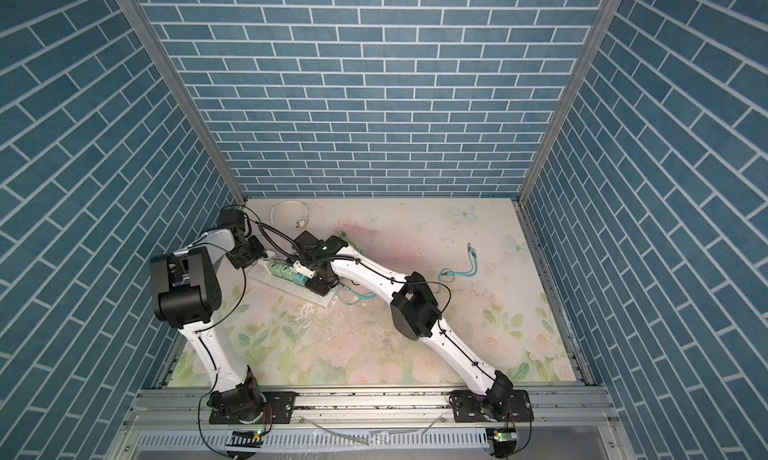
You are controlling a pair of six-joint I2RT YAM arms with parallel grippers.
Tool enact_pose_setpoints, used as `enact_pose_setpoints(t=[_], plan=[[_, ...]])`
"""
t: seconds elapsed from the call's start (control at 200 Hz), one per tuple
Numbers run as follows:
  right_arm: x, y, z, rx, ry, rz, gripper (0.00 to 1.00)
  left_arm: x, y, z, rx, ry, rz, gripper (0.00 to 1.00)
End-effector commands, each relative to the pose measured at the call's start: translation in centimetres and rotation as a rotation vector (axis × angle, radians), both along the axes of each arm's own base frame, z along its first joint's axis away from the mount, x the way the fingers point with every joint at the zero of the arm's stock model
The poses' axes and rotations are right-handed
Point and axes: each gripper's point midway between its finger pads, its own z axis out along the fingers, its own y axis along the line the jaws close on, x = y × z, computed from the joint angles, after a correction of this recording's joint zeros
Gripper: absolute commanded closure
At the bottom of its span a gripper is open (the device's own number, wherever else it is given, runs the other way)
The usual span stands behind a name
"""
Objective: Insert the plug
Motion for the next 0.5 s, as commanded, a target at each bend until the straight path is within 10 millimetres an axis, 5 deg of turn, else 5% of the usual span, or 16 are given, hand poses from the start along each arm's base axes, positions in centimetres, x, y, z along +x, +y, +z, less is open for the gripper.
enact_pose_setpoints(t=[0.0, 0.17, 0.495], plan=[[-0.8, -2.5, -0.8, -0.089, 0.042, 0.012, 1.0, -2.8, -2.2, -3.4, -0.045, 0.147, -0.048, 0.64], [-0.8, -2.7, -0.9, -0.1, 0.046, 0.014, 1.0, -3.2, -3.2, -2.8, -0.075, 0.132, -0.061, 0.65], [-1.9, -4.6, -0.9, -0.144, 0.066, 0.019, 1.0, -4.6, -9.3, -2.2, -0.14, 0.095, -0.127, 0.67]])
